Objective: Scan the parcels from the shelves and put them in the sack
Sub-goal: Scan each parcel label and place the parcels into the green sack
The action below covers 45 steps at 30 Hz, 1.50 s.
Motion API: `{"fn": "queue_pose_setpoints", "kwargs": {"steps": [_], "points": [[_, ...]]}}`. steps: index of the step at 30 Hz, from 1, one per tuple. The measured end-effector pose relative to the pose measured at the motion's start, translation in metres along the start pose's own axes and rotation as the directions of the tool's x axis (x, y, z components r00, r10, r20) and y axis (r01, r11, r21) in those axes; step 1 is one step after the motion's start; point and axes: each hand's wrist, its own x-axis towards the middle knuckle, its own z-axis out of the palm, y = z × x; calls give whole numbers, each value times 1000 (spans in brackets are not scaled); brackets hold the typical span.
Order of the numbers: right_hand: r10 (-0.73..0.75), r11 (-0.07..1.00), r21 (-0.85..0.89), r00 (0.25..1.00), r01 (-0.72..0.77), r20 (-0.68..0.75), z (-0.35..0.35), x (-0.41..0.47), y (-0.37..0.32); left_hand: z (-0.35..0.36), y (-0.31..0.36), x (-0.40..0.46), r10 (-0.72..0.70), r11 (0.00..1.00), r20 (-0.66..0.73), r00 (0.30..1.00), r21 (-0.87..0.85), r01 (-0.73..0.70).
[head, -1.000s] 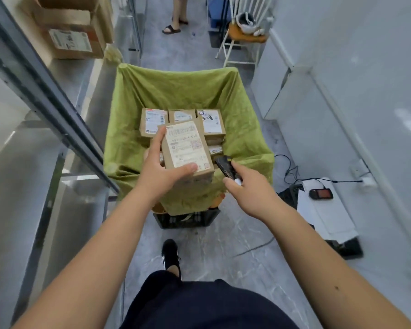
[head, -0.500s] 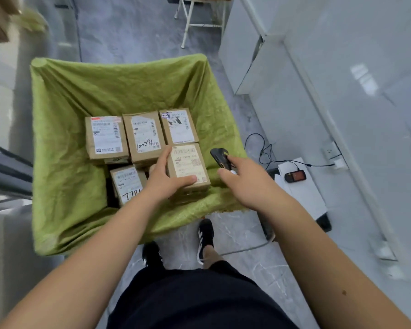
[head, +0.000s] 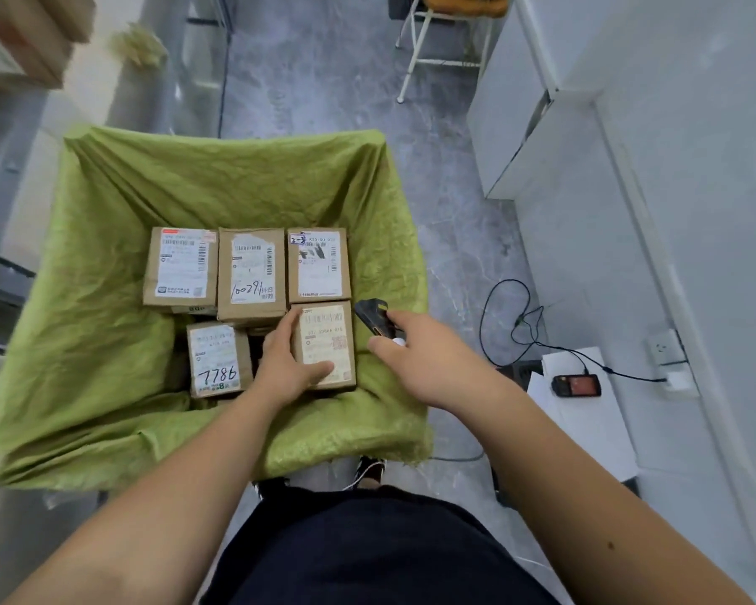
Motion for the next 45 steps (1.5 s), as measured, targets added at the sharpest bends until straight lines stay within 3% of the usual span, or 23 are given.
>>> {"fn": "queue_pose_setpoints", "kwargs": {"steps": [9, 17, 31, 36, 40, 45], "points": [[-38, 995, -95, 997, 44, 61, 0, 13, 27, 11, 6, -5, -47, 981, -65, 997, 184, 58], [-125, 989, -63, 989, 130, 84, 12, 18, 34, 3, 18, -37, -31, 964, -92, 995, 259, 54], [-252, 963, -85, 967, 254, 40, 6, -2, 21, -25, 43, -106, 96, 856, -334, 937, 508, 93], [-310, 940, -132, 949, 314, 50, 8, -49, 3, -40, 30, -155, 123, 873, -403, 907, 478, 94], [-386, 894, -225, 921, 387, 49, 27, -95, -17, -51, 7, -215, 177, 829, -452, 874, 547, 115], [-497, 808, -290, 857, 513, 131, 94, -166, -41, -66, -46, -324, 89, 851, -575, 814, 468, 238]]}}
